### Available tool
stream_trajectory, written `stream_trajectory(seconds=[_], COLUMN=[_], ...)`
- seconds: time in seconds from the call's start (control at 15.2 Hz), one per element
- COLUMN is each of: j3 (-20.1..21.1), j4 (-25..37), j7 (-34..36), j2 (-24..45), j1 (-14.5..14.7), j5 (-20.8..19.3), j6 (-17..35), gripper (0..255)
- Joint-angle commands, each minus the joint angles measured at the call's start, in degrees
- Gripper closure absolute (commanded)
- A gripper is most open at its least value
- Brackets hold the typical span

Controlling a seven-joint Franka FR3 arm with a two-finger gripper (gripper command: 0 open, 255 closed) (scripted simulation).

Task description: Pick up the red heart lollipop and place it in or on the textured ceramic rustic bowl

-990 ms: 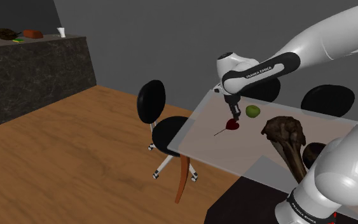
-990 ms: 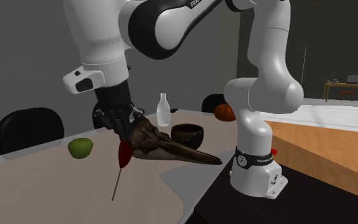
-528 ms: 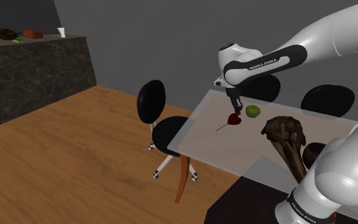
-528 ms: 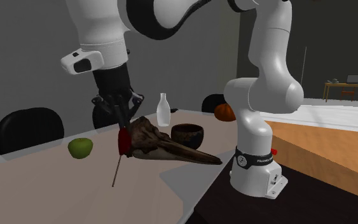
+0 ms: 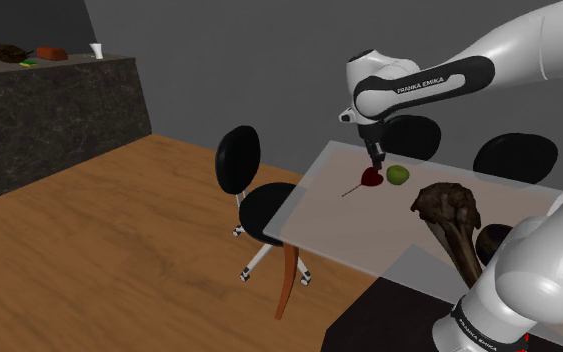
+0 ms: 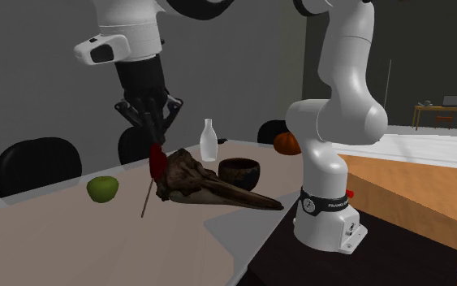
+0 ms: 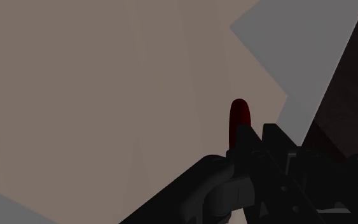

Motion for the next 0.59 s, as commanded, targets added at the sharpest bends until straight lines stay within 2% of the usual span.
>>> stream_trajectory(seconds=[0.0, 0.4, 0.53], j3=[0.12, 0.41, -0.45], j4=[1.26, 5.03, 2.08], j7=[-0.36, -1.5, -2.91], j2=[-0.31, -1.11, -4.82], j1=[0.06, 0.16, -0.66], j5=[0.12, 0.37, -0.68], j6=[-1.56, -5.99, -6.3], gripper=[255, 255, 255])
